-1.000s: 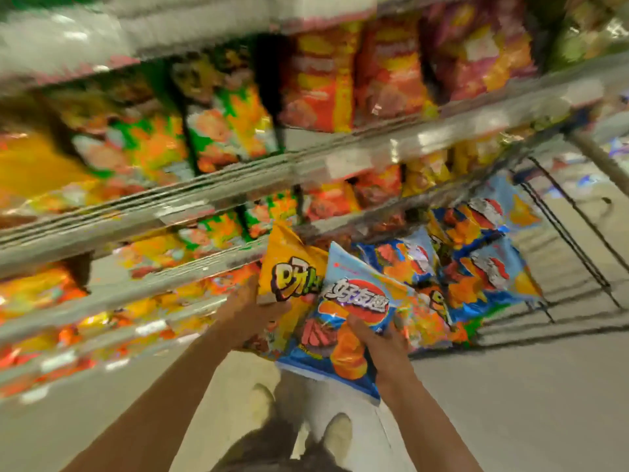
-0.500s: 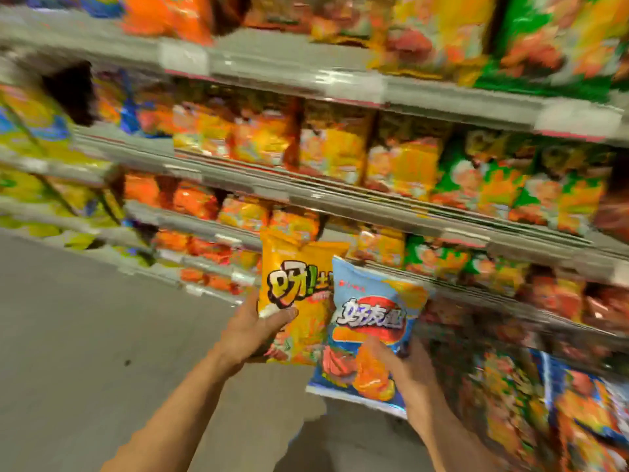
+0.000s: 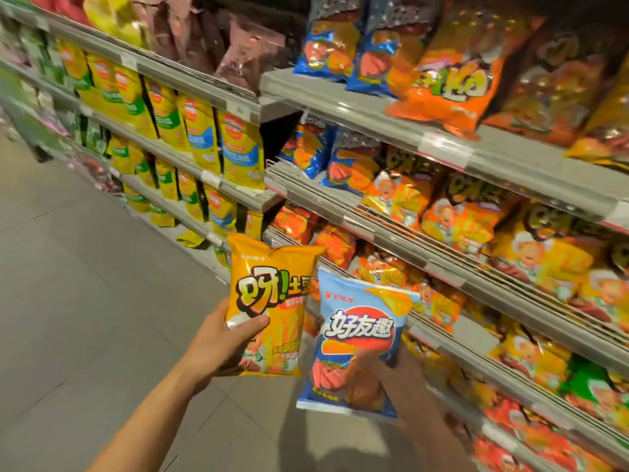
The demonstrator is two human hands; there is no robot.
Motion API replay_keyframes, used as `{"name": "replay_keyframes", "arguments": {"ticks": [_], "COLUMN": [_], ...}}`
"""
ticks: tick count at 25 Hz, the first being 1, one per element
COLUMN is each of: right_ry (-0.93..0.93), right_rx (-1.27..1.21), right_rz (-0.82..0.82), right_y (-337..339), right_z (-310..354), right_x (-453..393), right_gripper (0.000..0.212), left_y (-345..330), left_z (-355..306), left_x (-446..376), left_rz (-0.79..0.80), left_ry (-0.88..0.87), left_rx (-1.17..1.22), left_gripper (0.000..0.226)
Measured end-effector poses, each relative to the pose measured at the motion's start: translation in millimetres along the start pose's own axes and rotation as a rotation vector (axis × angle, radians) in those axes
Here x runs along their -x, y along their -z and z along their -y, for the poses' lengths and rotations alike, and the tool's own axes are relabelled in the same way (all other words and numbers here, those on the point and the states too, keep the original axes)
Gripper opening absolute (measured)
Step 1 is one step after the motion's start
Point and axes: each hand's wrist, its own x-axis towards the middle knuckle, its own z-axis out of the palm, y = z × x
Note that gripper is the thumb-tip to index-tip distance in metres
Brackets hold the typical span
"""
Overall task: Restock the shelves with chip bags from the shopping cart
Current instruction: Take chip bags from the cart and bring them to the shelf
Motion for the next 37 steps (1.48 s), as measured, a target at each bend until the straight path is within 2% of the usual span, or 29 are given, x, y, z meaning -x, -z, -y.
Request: {"name": "replay_keyframes", "arguments": {"ticks": [2, 6, 11, 14, 16, 18, 23, 27, 31, 33, 35, 37], "right_ry": [-0.004, 0.109, 0.364, 0.437, 0.403, 0.327, 0.286, 0.246, 0.16, 0.135, 0.093, 0.015], "right_rx": [-0.01, -0.034, -0.147, -0.285, -0.312, -0.272, -0.124, -0.049, -0.001, -0.004, 0.072, 0.177], "right_rz": [0.023, 0.062, -0.104, -0.201, -0.254, -0.335, -0.354, -0.226, -0.213, -0.197, -0.237, -0.36], "right_y": [-24, -63, -121, -158, -181, -196, -217, -229, -226, -226, -231, -235], "right_z": [21, 73, 171, 219, 235, 241, 249, 229, 234, 237, 243, 252], "right_x": [-25, -89, -212, -280, -317, -348, -400, -408, -411, -403, -398, -396], "right_gripper": [0.049, 0.047, 0.027, 0.034, 0.041, 0.039, 0.055, 0.05, 0.055, 0.048, 0.043, 0.051], "left_y": [23, 59, 95, 109, 116, 118, 123, 130, 153, 166, 173, 174], "left_z": [-9, -32, -65, -83, -92, -96, -101, -103, -98, -101, -100, -97], "left_x": [-16, -60, -136, -180, -209, -233, -289, -336, -371, -387, -401, -410], "left_rz": [-0.024, -0.089, -0.133, -0.117, -0.12, -0.088, 0.067, 0.232, 0.318, 0.399, 0.435, 0.485], "left_ry": [-0.03, -0.07, -0.094, -0.068, -0.065, -0.042, 0.015, 0.039, 0.057, 0.044, 0.061, 0.077], "left_rx": [0.014, 0.024, 0.048, 0.031, 0.026, 0.02, -0.007, -0.013, -0.04, -0.076, -0.087, -0.07], "left_gripper": [0.045, 0.048, 0.048, 0.049, 0.05, 0.05, 0.05, 0.043, 0.043, 0.046, 0.053, 0.055]}}
